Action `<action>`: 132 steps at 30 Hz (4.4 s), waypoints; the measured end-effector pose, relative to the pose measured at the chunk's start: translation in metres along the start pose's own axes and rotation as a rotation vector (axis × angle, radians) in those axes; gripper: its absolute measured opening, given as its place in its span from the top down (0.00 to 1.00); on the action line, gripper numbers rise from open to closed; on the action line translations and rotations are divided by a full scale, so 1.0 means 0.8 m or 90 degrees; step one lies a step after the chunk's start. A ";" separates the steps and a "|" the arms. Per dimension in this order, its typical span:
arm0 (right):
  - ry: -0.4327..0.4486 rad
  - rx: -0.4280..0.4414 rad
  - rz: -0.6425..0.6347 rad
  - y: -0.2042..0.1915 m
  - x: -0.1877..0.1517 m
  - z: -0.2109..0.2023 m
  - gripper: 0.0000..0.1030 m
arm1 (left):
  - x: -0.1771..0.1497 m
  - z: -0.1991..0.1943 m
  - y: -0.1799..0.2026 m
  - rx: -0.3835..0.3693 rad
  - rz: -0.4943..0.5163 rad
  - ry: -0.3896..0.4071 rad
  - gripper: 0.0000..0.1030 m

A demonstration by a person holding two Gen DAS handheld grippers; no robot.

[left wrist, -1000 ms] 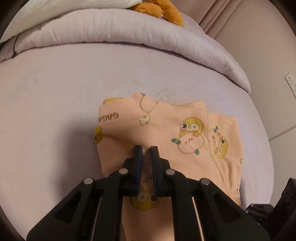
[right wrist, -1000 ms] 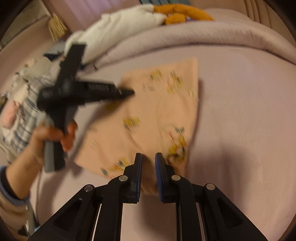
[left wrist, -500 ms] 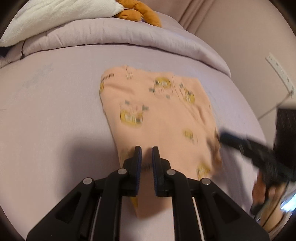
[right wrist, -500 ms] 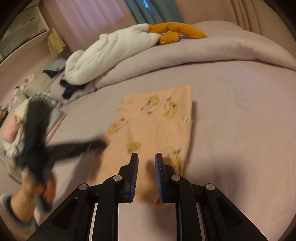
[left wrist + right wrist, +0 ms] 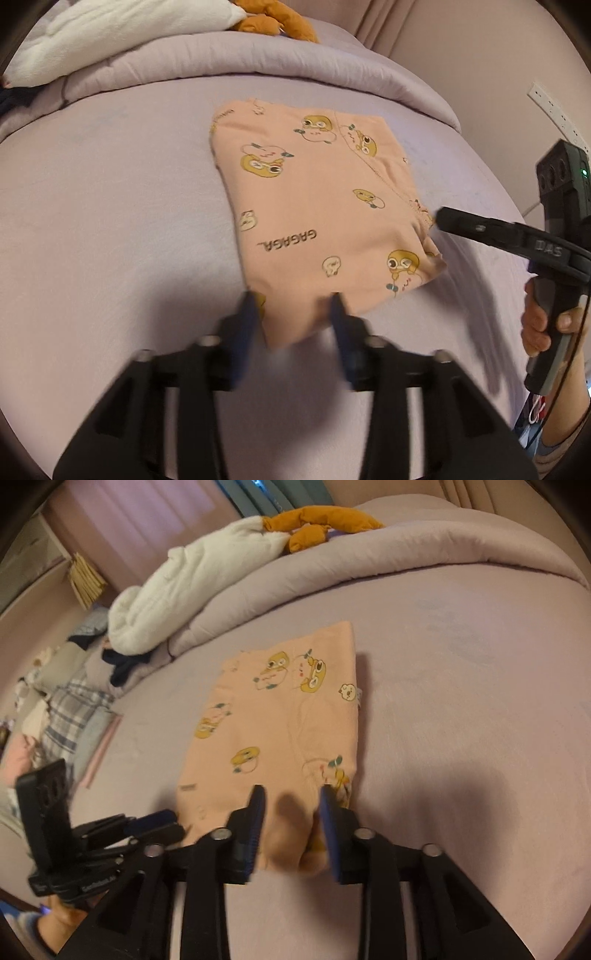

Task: Fold small clothes
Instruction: 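Open the right tool to release the garment and withdraw both tools, then move both open tools to the edge of the folded peach garment, then grasp and lift the garment edge with the right tool while the left tool grasps the garment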

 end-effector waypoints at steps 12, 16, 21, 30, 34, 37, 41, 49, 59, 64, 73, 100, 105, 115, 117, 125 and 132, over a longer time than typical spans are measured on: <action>-0.001 0.011 0.075 0.013 -0.004 -0.019 0.33 | 0.004 -0.027 0.001 0.024 -0.017 0.034 0.23; -0.016 0.014 0.108 0.027 -0.007 -0.017 0.29 | 0.010 -0.024 -0.001 0.019 -0.028 0.033 0.19; -0.026 0.019 0.129 0.034 -0.009 -0.010 0.29 | 0.014 -0.014 -0.005 0.016 -0.040 0.027 0.19; -0.032 0.019 0.130 0.035 -0.009 -0.007 0.29 | 0.020 -0.001 -0.010 0.018 -0.049 0.022 0.19; -0.033 0.018 0.132 0.037 -0.010 -0.006 0.29 | 0.022 0.003 -0.012 0.019 -0.052 0.021 0.16; -0.032 0.016 0.134 0.039 -0.011 -0.005 0.29 | 0.023 0.006 -0.015 0.022 -0.059 0.021 0.13; -0.034 0.016 0.139 0.043 -0.009 -0.003 0.29 | 0.025 0.010 -0.018 0.022 -0.066 0.021 0.12; -0.035 0.019 0.140 0.047 -0.008 -0.003 0.29 | 0.028 0.017 -0.021 0.021 -0.074 0.016 0.11; -0.033 0.024 0.140 0.049 -0.002 -0.002 0.28 | 0.037 0.027 -0.034 0.015 -0.120 0.015 0.01; -0.038 0.027 0.139 0.051 0.002 0.004 0.26 | 0.042 0.038 -0.030 0.009 -0.095 -0.010 0.01; -0.039 0.030 0.153 0.063 0.009 0.021 0.24 | 0.046 0.048 -0.019 -0.002 -0.057 -0.003 0.01; -0.055 0.036 0.114 0.047 0.028 0.071 0.23 | 0.061 0.103 -0.005 -0.036 -0.076 -0.038 0.01; -0.055 0.048 0.110 0.045 0.030 0.078 0.23 | 0.062 0.105 -0.003 -0.047 -0.082 -0.037 0.01; -0.057 0.089 0.121 0.036 0.036 0.100 0.23 | 0.064 0.111 -0.002 -0.053 -0.083 -0.025 0.03; -0.059 0.100 0.126 0.033 0.037 0.105 0.23 | 0.064 0.112 -0.003 -0.050 -0.082 -0.020 0.04; -0.053 0.090 0.090 0.021 0.041 0.110 0.39 | 0.068 0.116 -0.002 -0.032 -0.070 -0.010 0.16; -0.054 0.072 0.080 0.027 0.039 0.107 0.64 | 0.069 0.115 -0.003 -0.005 -0.065 -0.004 0.26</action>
Point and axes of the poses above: each gripper's, at about its wrist camera, not at the fingertips, and z roughly the way its jaws point, y to its right, x to its top, the point moved 1 cm from there along z, roughly the way its jaws point, and after that the axes turned 14 degrees about y, right-handed, at the moved point
